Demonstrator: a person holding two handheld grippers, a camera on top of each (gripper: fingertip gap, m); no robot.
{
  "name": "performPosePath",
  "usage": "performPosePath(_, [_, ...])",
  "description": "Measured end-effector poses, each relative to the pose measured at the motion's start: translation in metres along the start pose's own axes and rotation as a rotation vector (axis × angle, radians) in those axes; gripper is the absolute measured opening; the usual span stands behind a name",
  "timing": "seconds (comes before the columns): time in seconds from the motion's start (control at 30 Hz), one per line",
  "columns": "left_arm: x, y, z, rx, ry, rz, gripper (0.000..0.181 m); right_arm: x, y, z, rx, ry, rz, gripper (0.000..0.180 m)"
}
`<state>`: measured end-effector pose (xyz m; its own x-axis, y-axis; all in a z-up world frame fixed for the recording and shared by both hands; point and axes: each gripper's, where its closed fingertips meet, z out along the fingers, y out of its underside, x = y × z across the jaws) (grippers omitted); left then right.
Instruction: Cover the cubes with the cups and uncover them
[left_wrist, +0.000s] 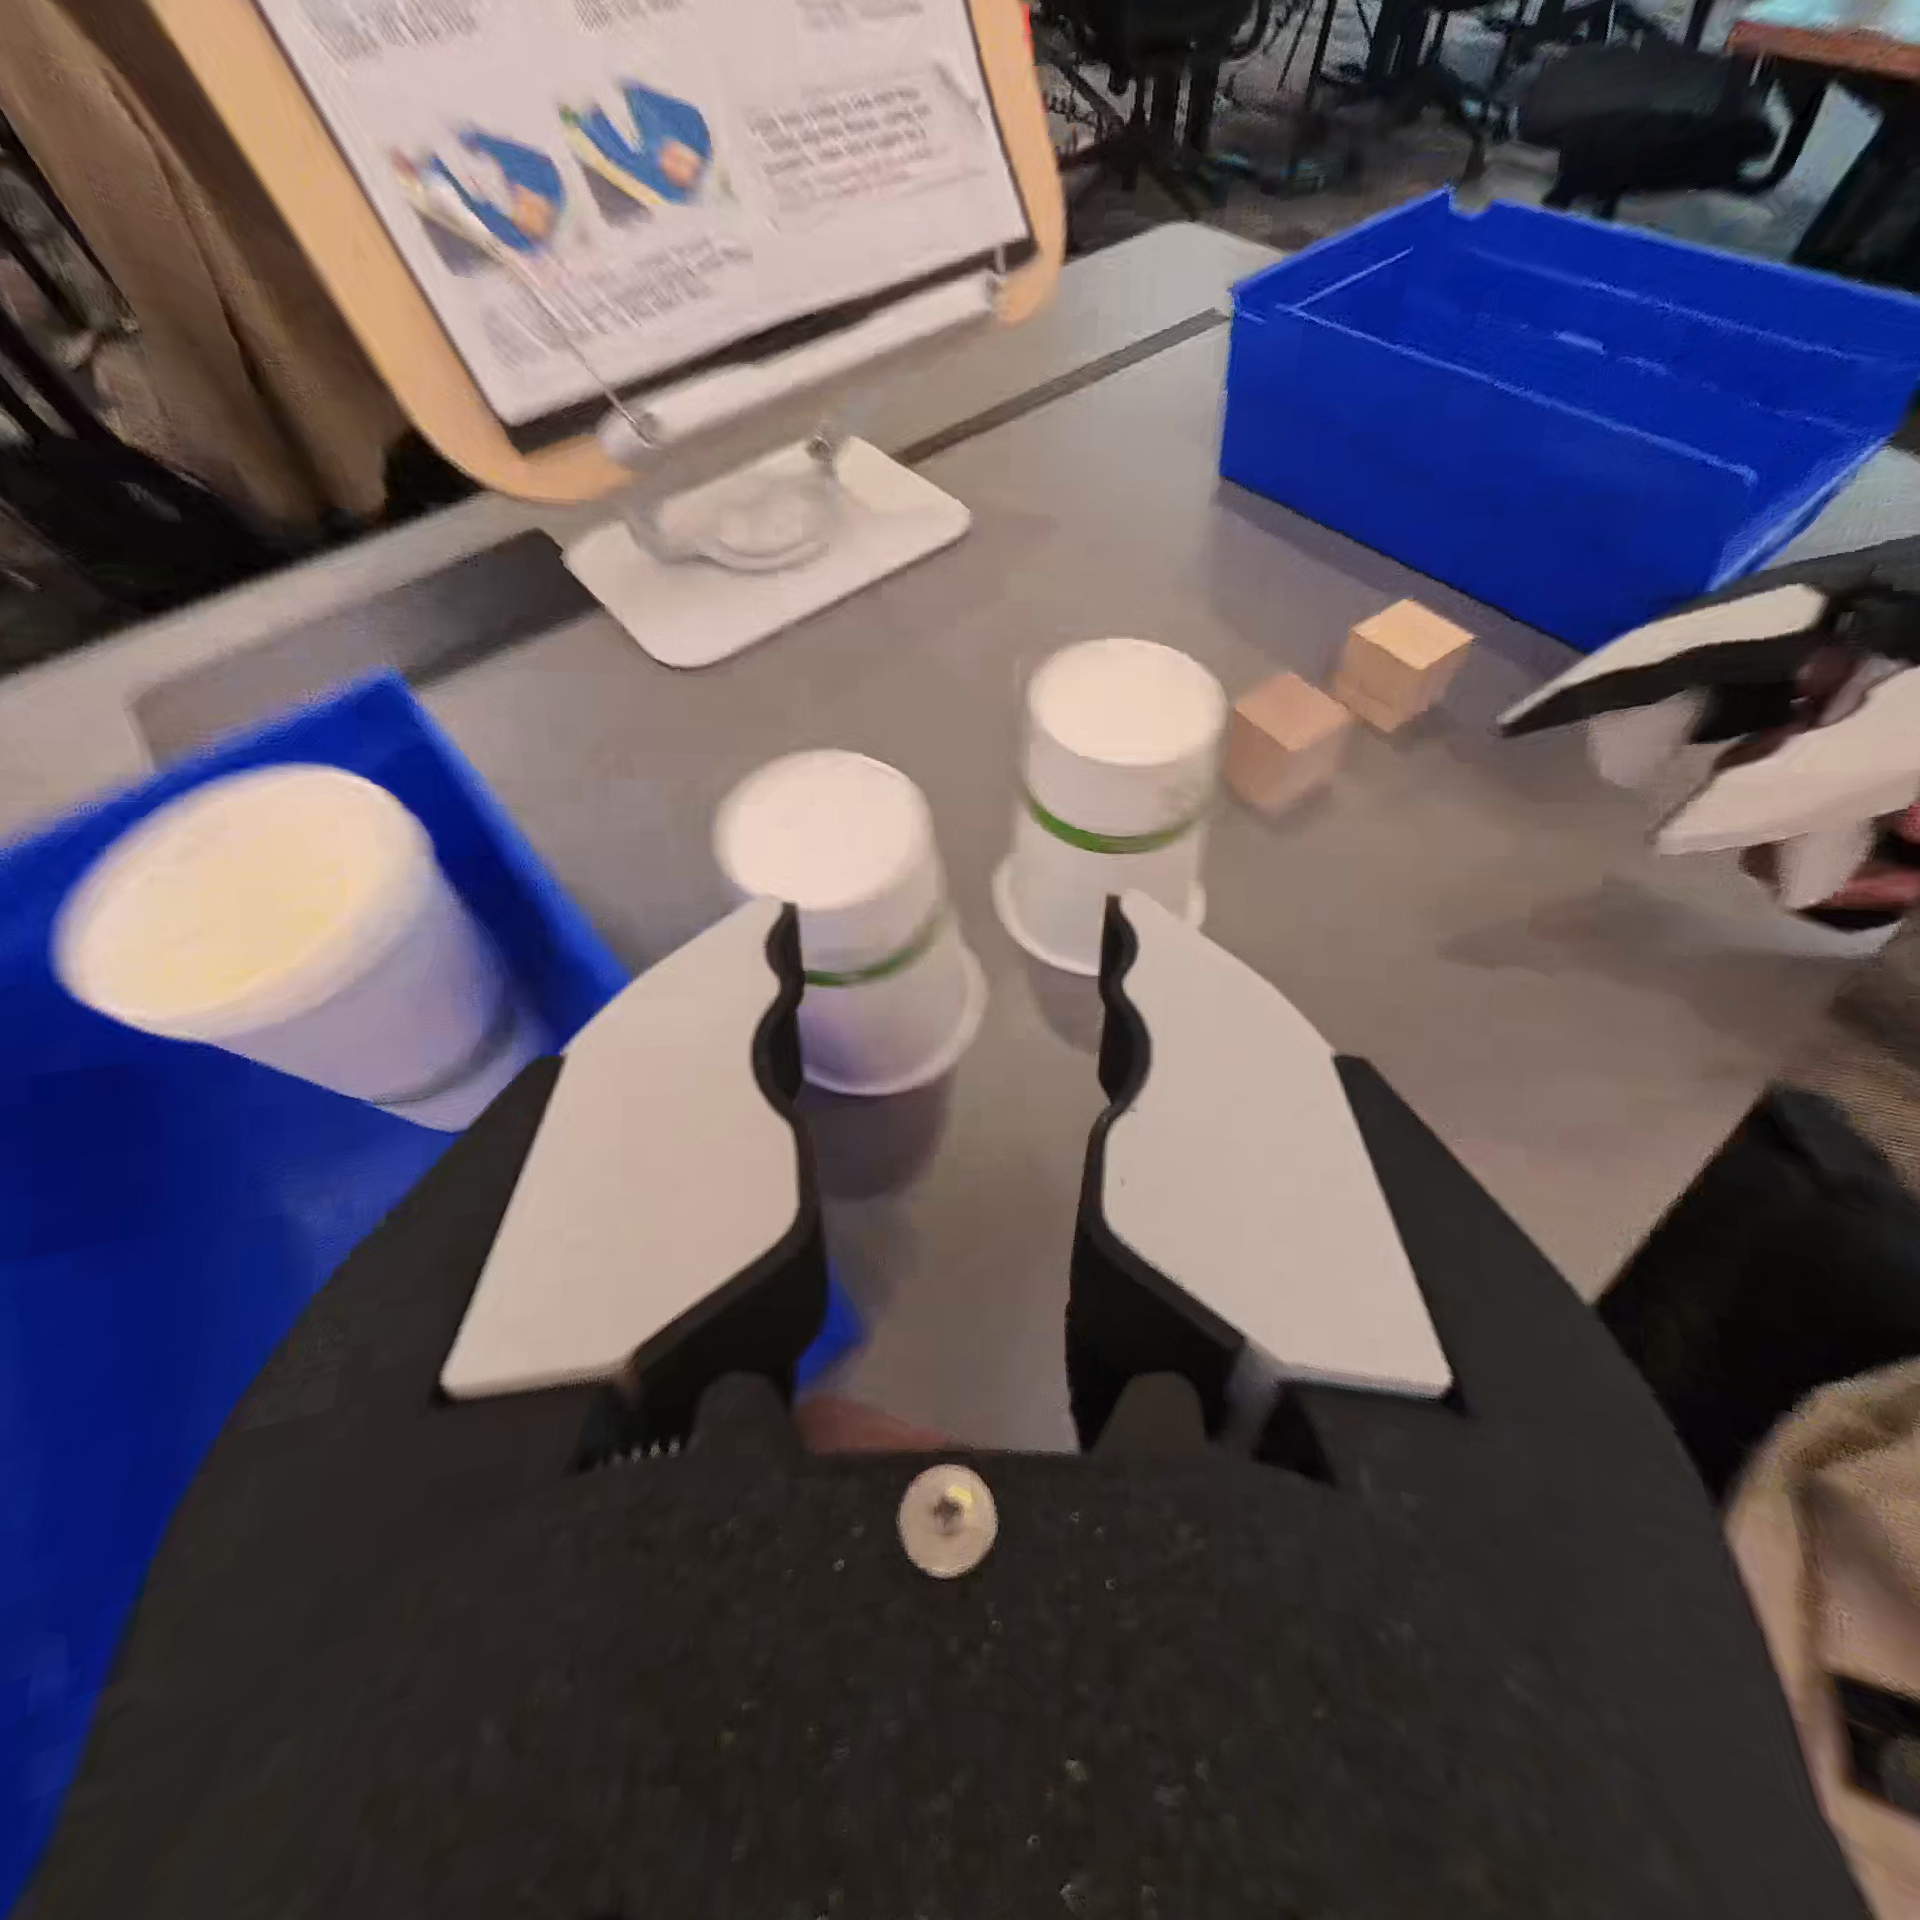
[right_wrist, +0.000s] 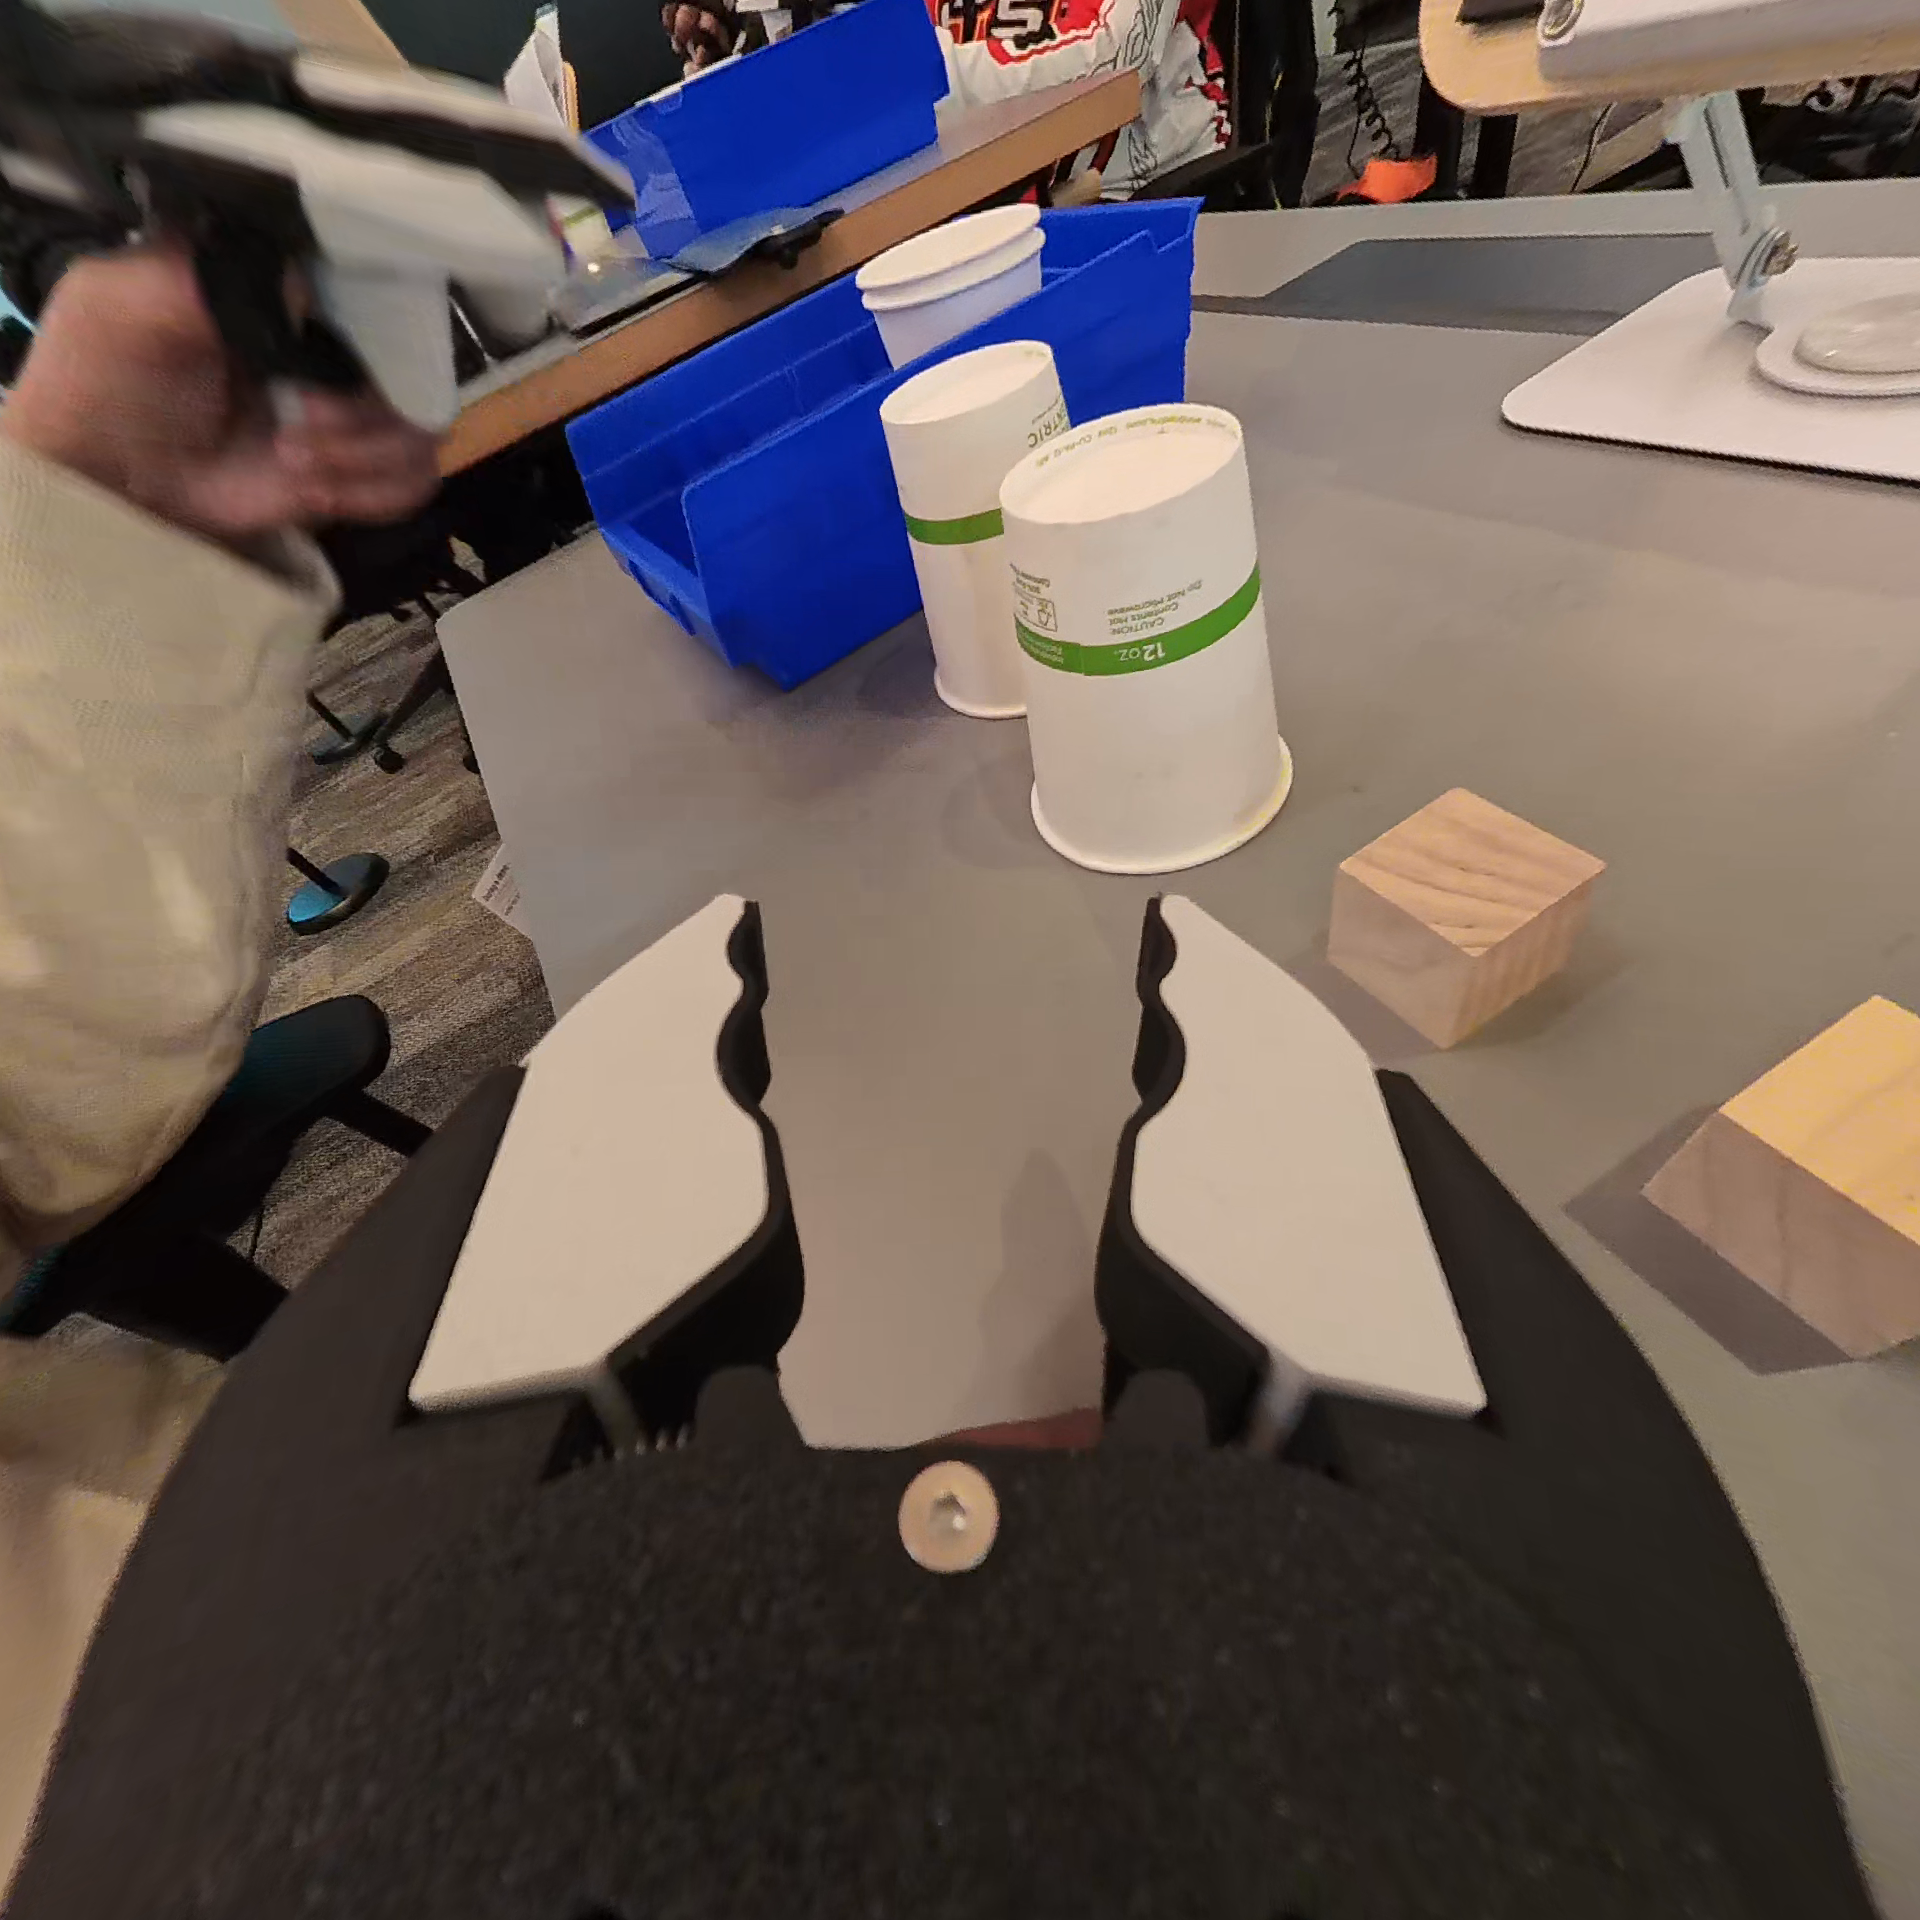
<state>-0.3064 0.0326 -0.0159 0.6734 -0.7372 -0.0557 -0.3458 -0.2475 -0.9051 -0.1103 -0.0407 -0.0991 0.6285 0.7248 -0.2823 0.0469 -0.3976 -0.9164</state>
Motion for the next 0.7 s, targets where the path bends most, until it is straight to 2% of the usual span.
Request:
performPosePath(0.07, [-0.048, -0.009, 0.001, -0.093, -0.048, 0.111, 0.049, 0.001, 0.001, -0.001, -0.008, -0.007, 0.005, 0.068])
performPosePath(0.13, [-0.106, -0.001, 0.016, -0.299, -0.182, 0.22, 0.048, 0.001, 0.0, -0.001, -0.01, -0.021, 0.01, 0.068])
performPosePath(0.23, [-0.139, 0.034, 0.043, -0.664, -0.066, 0.256, 0.048, 0.002, 0.002, -0.002, -0.02, -0.026, 0.021, 0.067])
performPosePath(0.3, [-0.152, 0.048, 0.058, -0.787, -0.017, 0.245, 0.047, 0.003, 0.004, -0.002, -0.021, -0.033, 0.033, 0.067])
performPosePath(0.37, [-0.162, 0.052, 0.066, -0.834, -0.008, 0.267, 0.042, 0.003, 0.006, -0.001, -0.031, -0.034, 0.039, 0.067])
performPosePath(0.5, [-0.156, 0.045, 0.073, -0.801, 0.093, 0.235, 0.037, 0.004, 0.01, 0.0, -0.042, -0.035, 0.043, 0.066])
performPosePath(0.7, [-0.161, 0.05, 0.069, -0.834, 0.087, 0.278, 0.033, 0.006, 0.01, 0.0, -0.037, -0.045, 0.062, 0.065])
